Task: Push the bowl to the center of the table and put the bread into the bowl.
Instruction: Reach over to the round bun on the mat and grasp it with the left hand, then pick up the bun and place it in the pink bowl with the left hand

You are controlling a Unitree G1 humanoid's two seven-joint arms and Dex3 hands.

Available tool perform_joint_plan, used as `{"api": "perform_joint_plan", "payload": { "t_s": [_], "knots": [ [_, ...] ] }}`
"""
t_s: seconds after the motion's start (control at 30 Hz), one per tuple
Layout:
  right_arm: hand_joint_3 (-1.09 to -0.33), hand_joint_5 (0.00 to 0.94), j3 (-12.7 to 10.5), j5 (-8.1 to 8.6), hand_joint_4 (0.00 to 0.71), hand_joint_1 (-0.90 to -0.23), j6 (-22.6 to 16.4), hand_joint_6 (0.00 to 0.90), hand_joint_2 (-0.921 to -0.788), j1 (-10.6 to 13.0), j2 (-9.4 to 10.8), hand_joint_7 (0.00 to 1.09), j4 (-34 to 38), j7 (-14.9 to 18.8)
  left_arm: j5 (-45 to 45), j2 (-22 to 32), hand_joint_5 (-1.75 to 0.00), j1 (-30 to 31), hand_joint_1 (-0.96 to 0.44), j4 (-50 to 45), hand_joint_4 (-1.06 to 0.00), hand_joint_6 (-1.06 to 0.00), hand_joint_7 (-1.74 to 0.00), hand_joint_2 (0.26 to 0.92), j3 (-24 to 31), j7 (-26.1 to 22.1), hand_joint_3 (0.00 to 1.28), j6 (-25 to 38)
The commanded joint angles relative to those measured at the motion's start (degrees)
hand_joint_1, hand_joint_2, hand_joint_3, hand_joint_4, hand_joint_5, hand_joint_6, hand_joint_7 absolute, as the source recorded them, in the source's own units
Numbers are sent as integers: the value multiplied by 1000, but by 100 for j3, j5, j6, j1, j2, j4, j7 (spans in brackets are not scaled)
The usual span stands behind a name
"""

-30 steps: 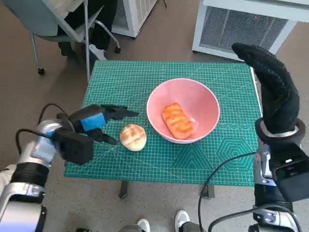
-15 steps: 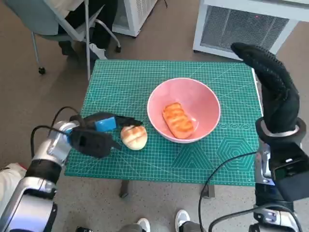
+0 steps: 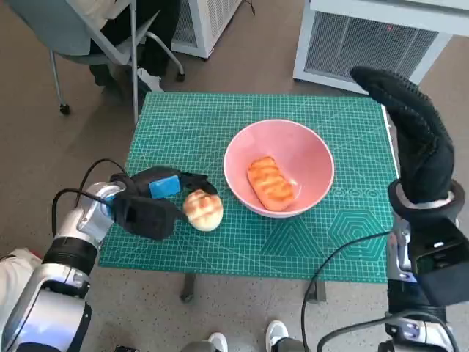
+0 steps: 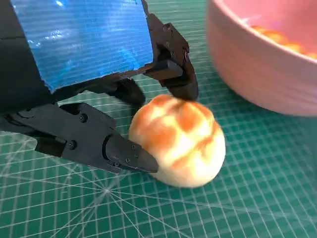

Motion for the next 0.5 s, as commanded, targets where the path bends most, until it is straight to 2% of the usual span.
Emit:
{"api": "perform_joint_plan", "payload": {
  "t_s": [0.03, 0.13, 0.27, 0.4, 0.5],
  "knots": [
    [-813, 1, -25, -54, 274, -576, 23, -1, -921, 44, -18, 638, 8, -28, -569, 274, -1087, -61, -1, -233, -722, -612, -1207, 920, 416, -382, 58, -202],
    [-813, 1, -30, -64, 274, -577, 22, -1, -921, 43, -25, 638, 8, -31, -1039, 369, -1096, -125, 0, -633, -726, -637, -1182, 920, 783, -593, 46, -168],
    [-814, 1, -39, -80, 274, -577, 12, -1, -921, 32, -33, 638, 37, -41, -1602, 388, -1123, -162, 1, -1224, -717, -673, -1133, 920, 1253, -605, 35, -46],
    [-814, 1, -40, -69, 274, -577, 8, -1, -921, 19, -32, 638, 64, -37, -1951, 235, -1152, -312, 1, -1713, -707, -692, -1097, 919, 1671, -236, 31, -99],
    [-814, 1, -41, -74, 274, -577, 3, -1, -921, -3, -28, 637, 95, -41, -1991, 93, -1142, -422, 1, -1934, -712, -707, -1086, 918, 1780, -14, 25, -124]
  ]
}}
